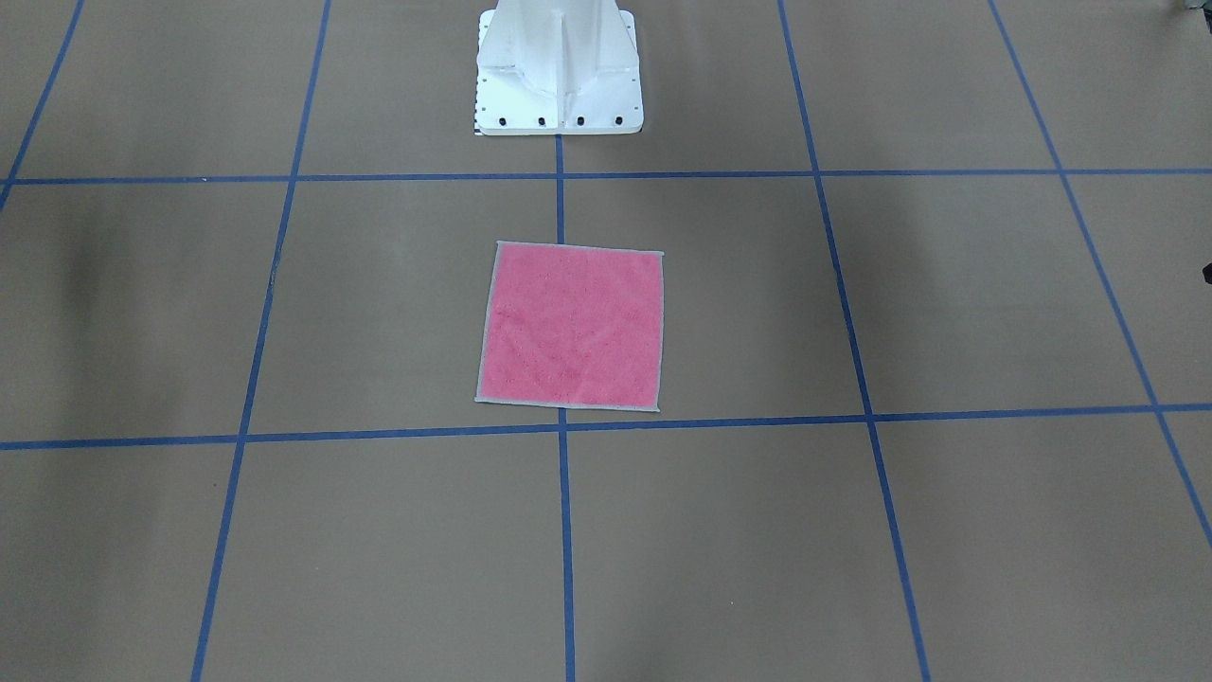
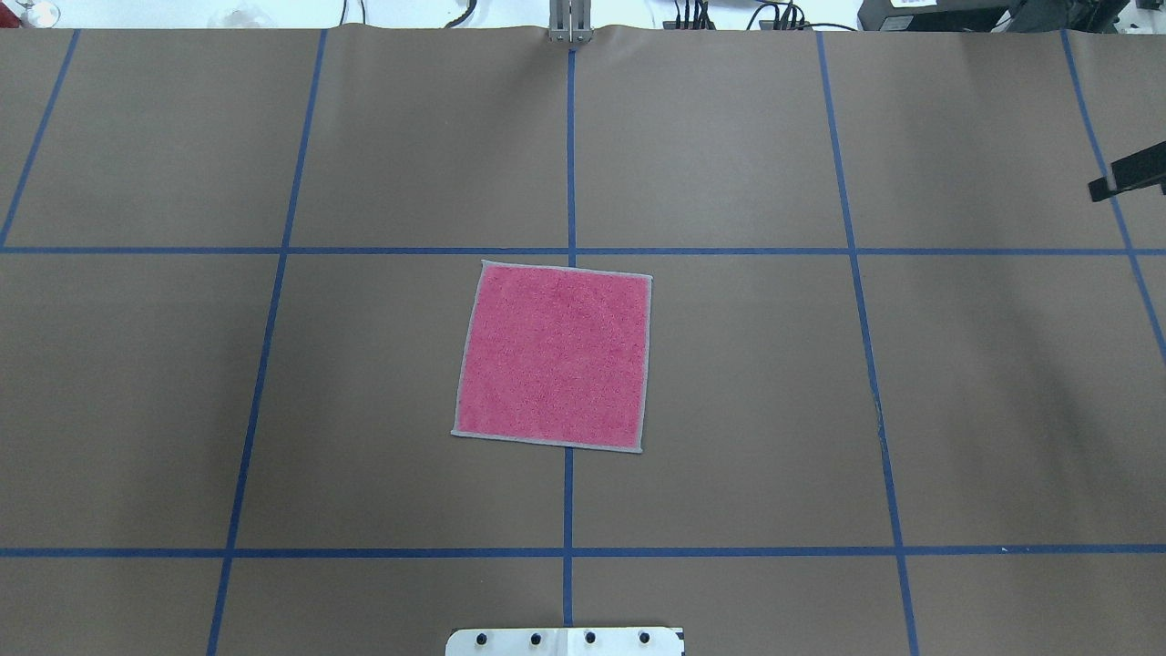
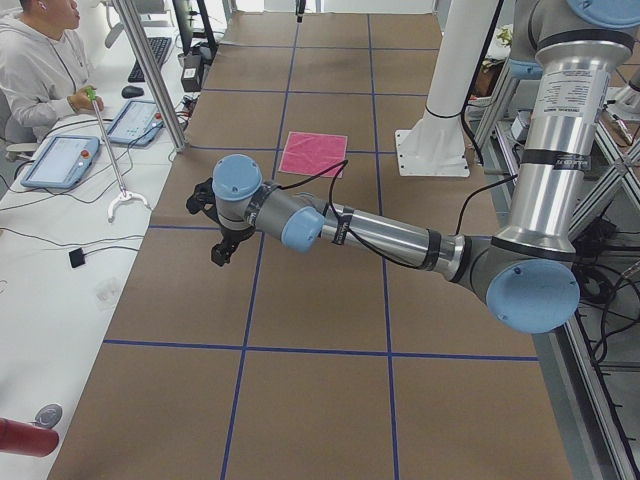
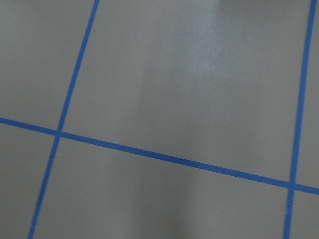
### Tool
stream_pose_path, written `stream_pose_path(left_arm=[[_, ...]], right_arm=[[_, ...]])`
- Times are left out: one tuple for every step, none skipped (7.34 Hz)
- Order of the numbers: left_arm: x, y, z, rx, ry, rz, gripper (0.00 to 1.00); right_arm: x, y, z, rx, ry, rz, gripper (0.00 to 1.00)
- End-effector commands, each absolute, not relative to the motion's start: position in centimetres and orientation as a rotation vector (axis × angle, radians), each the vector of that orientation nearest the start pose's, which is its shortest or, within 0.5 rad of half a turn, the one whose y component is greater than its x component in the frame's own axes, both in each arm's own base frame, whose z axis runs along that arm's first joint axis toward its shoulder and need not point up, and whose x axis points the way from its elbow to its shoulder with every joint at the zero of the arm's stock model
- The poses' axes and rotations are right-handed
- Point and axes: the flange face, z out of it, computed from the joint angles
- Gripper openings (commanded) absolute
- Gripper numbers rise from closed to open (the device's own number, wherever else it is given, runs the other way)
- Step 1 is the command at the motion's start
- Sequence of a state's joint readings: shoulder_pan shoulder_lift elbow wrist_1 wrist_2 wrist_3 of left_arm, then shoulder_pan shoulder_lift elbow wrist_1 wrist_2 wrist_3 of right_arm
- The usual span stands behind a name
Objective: Fold towel twice with both arms
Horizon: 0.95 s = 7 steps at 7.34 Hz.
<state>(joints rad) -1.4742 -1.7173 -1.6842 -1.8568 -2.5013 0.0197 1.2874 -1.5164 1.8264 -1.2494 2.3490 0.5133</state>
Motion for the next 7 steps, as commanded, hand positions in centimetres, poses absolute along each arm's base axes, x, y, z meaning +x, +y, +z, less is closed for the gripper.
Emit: stream_pose_path(left_arm=[[6.7, -55.0, 44.8, 0.416, 1.02, 0.279, 1.0], [10.9, -54.0, 43.3, 0.376, 1.085, 0.213, 1.0], [13.8, -53.2, 42.1, 0.338, 1.123, 0.121, 1.0], [17.3, -52.0, 40.8, 0.265, 1.144, 0.035, 1.0], [21.5, -50.0, 38.4, 0.226, 1.146, -0.06, 1.0], [26.2, -47.6, 36.5, 0.189, 1.152, -0.137, 1.0], [30.8, -45.2, 35.0, 0.182, 1.15, -0.193, 1.0]], right_arm=[[-17.6, -49.5, 42.1, 0.265, -0.996, 0.091, 1.0], [-21.0, -47.4, 39.6, 0.254, -1.018, 0.15, 1.0], [-24.7, -45.2, 37.5, 0.248, -1.028, 0.212, 1.0], [-27.8, -42.7, 35.6, 0.239, -1.046, 0.29, 1.0], [-30.0, -40.5, 33.9, 0.217, -1.073, 0.356, 1.0], [-31.3, -38.8, 32.8, 0.16, -1.103, 0.443, 0.99], [-32.5, -37.5, 32.3, 0.122, -1.116, 0.517, 0.99]])
